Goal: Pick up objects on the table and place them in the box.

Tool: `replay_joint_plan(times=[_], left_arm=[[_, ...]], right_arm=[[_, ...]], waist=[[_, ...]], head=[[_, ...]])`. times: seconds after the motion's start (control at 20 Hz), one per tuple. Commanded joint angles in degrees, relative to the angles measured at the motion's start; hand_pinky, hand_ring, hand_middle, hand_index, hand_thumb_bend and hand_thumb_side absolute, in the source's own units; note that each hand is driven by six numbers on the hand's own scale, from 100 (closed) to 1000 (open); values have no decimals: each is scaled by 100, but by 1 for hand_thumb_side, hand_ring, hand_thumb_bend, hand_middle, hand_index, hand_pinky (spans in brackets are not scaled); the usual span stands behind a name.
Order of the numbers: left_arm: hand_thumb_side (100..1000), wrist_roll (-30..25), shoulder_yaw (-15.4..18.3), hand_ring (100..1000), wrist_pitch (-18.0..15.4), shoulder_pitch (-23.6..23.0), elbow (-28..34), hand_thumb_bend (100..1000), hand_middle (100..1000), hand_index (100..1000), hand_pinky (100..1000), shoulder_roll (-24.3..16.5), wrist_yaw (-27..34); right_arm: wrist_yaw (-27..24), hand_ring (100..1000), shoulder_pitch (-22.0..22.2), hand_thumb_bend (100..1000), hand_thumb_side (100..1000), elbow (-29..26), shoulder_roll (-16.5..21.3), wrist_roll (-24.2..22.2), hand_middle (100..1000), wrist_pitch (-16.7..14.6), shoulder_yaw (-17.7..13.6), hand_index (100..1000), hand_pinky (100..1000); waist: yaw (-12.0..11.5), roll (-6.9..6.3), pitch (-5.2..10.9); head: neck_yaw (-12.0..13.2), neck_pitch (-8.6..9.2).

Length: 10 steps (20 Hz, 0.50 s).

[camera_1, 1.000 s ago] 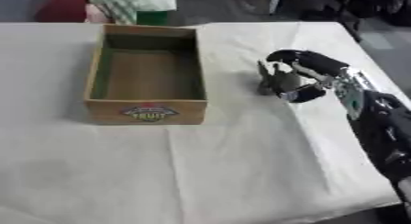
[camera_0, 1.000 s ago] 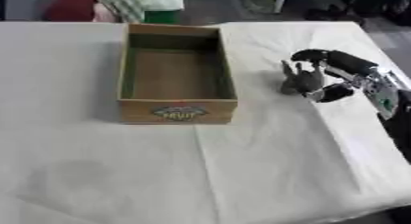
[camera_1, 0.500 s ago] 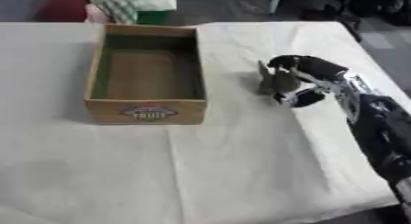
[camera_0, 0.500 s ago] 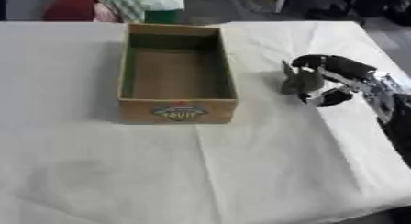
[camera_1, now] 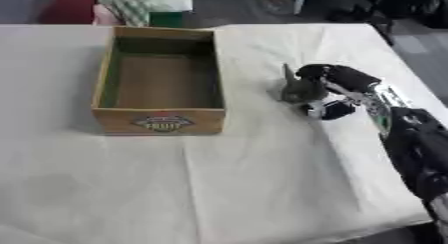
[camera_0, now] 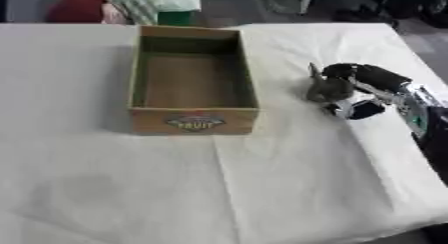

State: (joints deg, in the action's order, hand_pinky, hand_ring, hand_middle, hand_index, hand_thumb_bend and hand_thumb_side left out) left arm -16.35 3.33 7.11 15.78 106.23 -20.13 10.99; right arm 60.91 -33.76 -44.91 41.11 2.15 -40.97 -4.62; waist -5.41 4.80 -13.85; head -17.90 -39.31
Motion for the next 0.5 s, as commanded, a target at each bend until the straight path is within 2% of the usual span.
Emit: replay_joint_plan(times=[0.05,0.3,0.5], left_arm=[[890,1,47,631,7,46,84,100,615,652,692,-51,-12],[890,3,49,632,5,47,86,100,615,652,692,-52,-9],[890,2,48,632,6,48,86,100,615,652,692,-50,-6]], right_arm=[[100,908,-36,237,411,70,152,71,896,13,-51,951,794],[91,818,-41,202,405,66,143,237,773,38,-64,866,756],[97,773,-45,182,404,30,144,422,626,67,-64,719,727]], waist=[[2,-18,72],[0,-20,74],[2,-20,74]], head=[[-31,-40],[-36,-36],[-38,-31]])
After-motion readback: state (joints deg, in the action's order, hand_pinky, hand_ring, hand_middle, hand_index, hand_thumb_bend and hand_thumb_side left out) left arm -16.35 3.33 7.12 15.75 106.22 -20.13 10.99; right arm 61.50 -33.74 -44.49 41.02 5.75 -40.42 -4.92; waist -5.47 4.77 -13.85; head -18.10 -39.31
